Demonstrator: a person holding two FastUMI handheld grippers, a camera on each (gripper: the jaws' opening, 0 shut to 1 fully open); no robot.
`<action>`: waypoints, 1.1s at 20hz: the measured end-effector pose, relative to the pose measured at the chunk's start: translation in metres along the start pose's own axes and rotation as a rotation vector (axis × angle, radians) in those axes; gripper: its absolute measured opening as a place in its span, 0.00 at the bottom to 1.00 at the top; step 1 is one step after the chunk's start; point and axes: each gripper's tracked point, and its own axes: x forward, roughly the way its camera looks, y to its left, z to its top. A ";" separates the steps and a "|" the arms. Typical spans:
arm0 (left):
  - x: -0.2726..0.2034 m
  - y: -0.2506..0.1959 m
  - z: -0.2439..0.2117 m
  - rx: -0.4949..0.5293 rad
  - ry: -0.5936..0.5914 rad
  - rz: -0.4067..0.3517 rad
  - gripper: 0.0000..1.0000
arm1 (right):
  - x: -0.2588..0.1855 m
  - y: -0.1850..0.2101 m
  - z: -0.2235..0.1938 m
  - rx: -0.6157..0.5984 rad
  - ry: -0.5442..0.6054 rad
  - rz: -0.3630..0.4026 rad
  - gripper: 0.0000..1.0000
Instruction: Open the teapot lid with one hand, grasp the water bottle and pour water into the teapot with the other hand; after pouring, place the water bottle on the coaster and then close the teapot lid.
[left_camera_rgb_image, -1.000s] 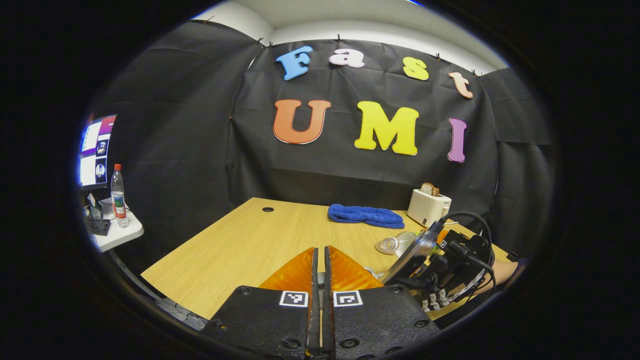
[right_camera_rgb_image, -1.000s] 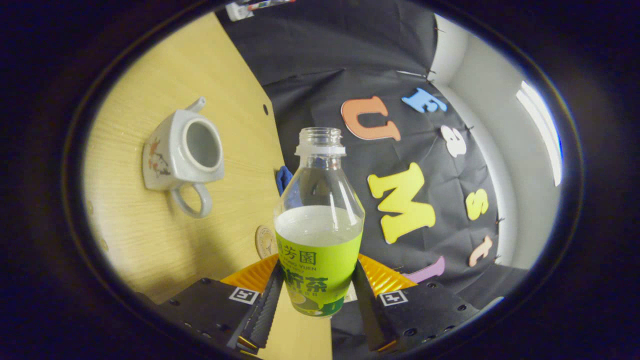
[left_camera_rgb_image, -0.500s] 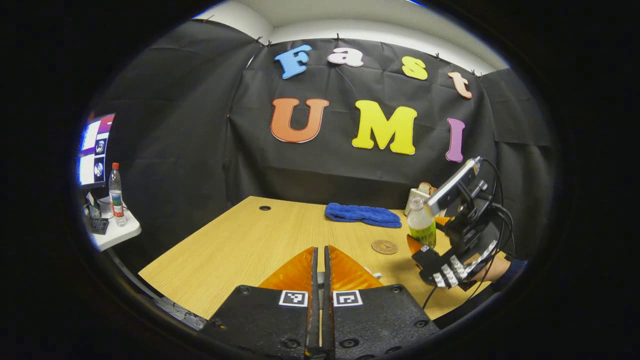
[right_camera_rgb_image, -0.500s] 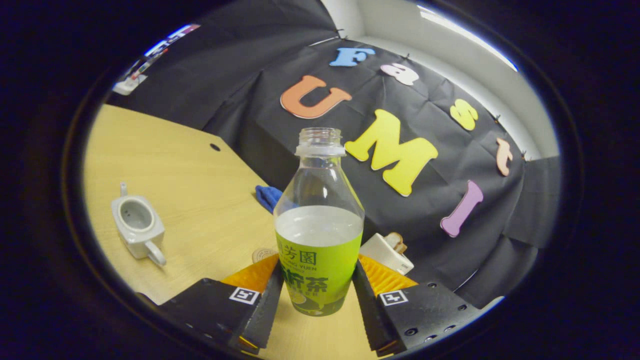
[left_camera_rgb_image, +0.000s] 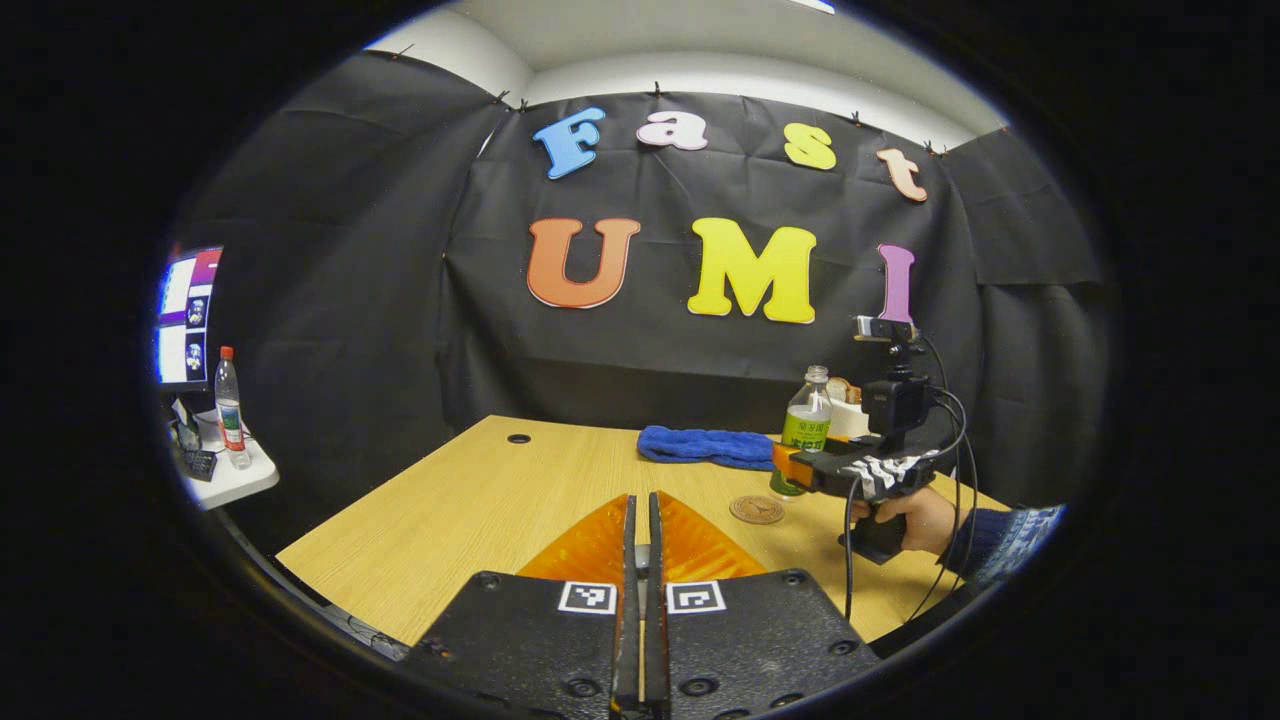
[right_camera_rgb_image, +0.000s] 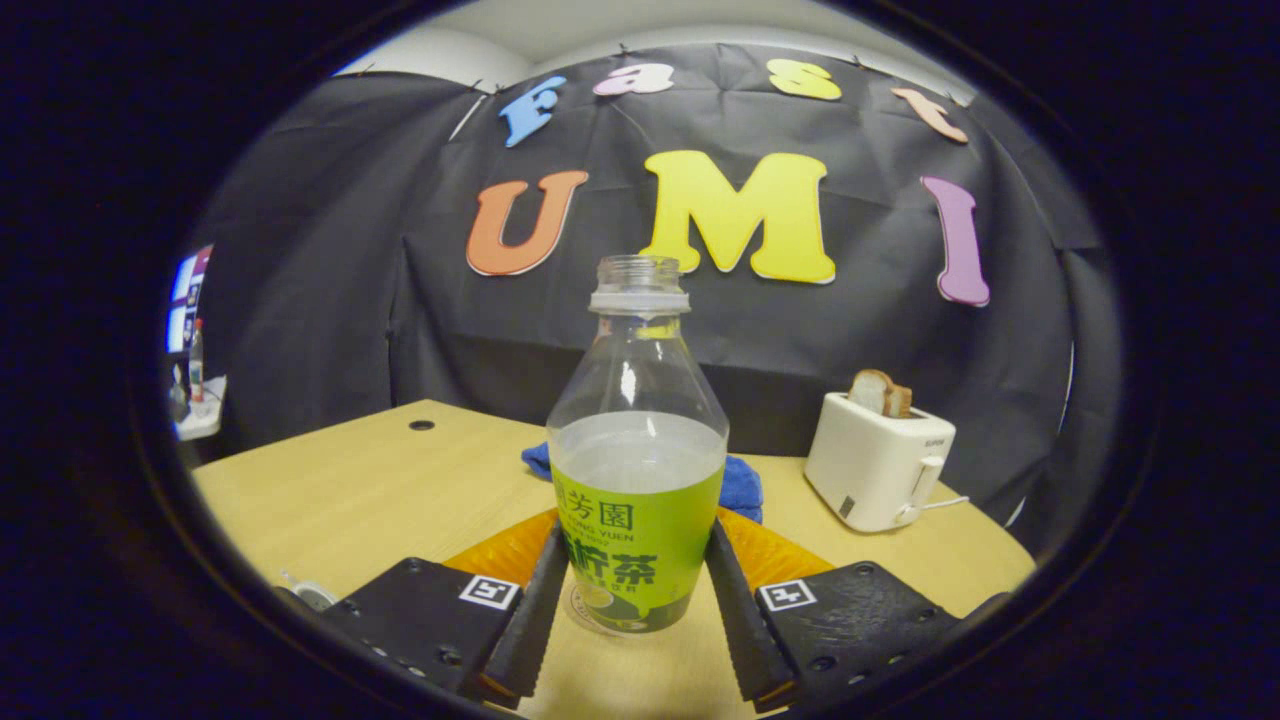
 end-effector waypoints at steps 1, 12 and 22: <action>0.003 0.003 -0.004 0.003 0.008 0.006 0.04 | 0.009 0.000 -0.005 0.015 0.012 -0.008 0.72; 0.018 0.023 -0.029 -0.020 0.083 0.054 0.04 | 0.050 0.005 -0.036 0.006 0.053 0.014 0.73; 0.019 0.015 -0.027 -0.005 0.068 0.046 0.05 | 0.022 -0.008 -0.018 0.046 0.024 -0.006 0.95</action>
